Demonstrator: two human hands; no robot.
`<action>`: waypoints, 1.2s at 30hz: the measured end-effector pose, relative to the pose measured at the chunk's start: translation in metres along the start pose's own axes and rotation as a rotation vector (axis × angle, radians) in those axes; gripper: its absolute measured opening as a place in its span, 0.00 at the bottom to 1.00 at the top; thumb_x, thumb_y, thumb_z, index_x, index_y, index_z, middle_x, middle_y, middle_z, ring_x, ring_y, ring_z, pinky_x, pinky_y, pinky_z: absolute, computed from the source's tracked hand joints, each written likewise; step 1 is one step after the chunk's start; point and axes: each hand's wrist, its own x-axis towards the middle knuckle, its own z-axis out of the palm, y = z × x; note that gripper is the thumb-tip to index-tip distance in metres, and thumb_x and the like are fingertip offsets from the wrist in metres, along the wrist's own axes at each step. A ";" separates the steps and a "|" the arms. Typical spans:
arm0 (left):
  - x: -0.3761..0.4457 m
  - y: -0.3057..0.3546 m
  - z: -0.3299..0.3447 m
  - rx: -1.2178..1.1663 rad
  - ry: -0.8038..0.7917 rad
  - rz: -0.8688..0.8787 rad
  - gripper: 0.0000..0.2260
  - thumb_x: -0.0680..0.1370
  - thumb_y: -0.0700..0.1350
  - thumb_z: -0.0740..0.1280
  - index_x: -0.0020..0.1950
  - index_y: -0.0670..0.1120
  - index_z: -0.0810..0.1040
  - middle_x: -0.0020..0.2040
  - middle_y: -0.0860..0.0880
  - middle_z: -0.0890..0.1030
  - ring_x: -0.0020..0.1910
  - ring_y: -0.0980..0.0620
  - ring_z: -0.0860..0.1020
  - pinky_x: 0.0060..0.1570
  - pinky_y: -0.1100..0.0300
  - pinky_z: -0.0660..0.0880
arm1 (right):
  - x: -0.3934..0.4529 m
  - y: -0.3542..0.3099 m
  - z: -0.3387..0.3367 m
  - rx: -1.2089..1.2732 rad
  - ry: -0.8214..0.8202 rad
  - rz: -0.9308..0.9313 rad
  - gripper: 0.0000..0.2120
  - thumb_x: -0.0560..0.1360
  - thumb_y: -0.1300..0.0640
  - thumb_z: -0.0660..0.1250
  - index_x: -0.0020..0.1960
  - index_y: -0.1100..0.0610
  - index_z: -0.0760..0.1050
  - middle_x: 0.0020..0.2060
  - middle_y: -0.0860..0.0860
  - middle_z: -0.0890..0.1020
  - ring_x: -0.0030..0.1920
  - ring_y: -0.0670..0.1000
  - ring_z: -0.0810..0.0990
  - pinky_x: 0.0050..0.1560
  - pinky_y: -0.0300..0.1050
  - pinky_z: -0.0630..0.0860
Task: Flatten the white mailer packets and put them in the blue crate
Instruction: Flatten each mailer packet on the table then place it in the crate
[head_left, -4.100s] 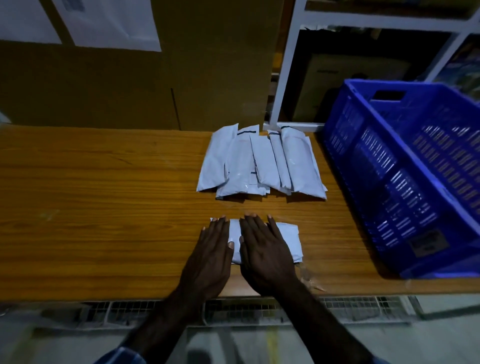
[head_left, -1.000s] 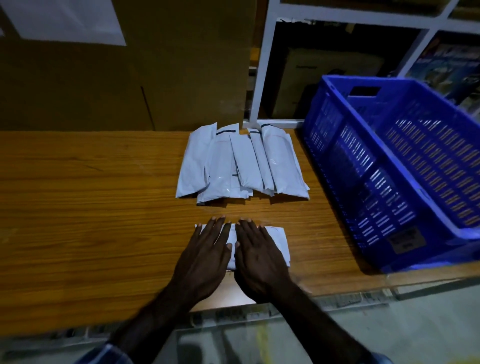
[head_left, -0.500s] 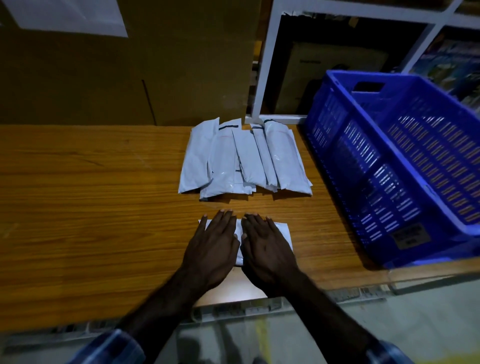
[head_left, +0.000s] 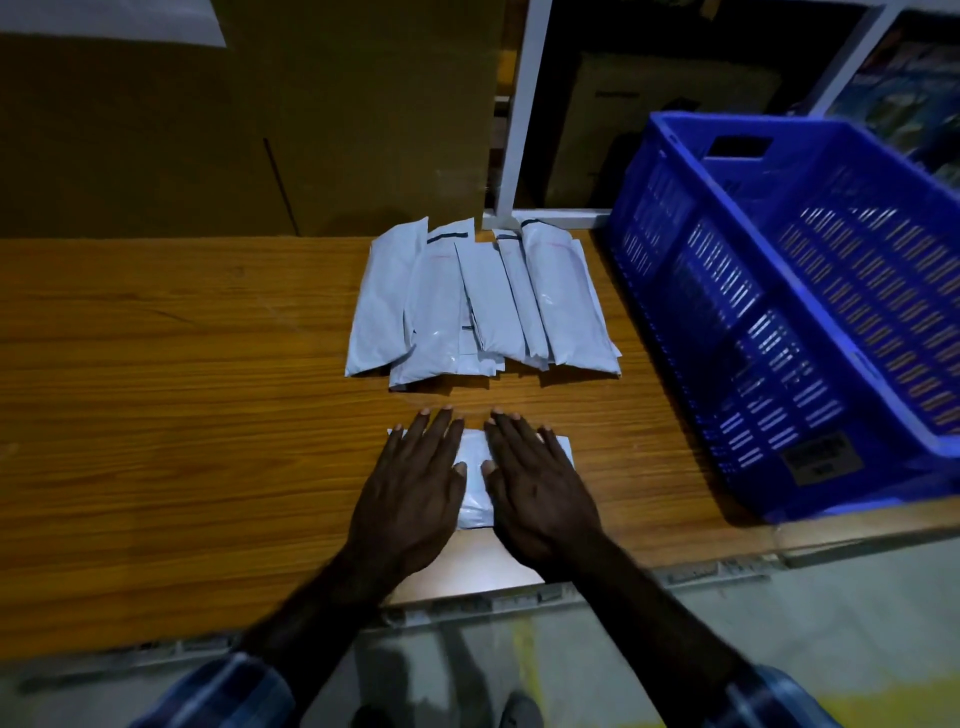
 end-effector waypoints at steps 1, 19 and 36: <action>-0.004 -0.007 0.001 -0.010 0.000 -0.017 0.26 0.83 0.55 0.45 0.79 0.47 0.58 0.79 0.50 0.57 0.78 0.50 0.55 0.75 0.49 0.52 | -0.002 0.005 -0.004 -0.001 -0.037 0.038 0.27 0.85 0.45 0.43 0.80 0.57 0.56 0.79 0.51 0.55 0.80 0.48 0.50 0.79 0.54 0.47; 0.008 0.017 -0.005 0.040 -0.059 -0.014 0.26 0.82 0.54 0.47 0.77 0.45 0.64 0.78 0.47 0.61 0.77 0.47 0.58 0.73 0.46 0.54 | -0.003 -0.005 -0.006 0.020 -0.038 -0.017 0.25 0.85 0.51 0.45 0.76 0.63 0.63 0.77 0.57 0.63 0.78 0.54 0.59 0.77 0.56 0.55; 0.005 -0.026 -0.042 -0.132 0.078 0.099 0.29 0.77 0.64 0.60 0.70 0.47 0.73 0.61 0.49 0.75 0.60 0.49 0.70 0.58 0.54 0.70 | 0.006 0.013 -0.058 0.151 -0.098 0.088 0.24 0.69 0.50 0.62 0.62 0.58 0.76 0.51 0.57 0.78 0.53 0.60 0.74 0.51 0.52 0.75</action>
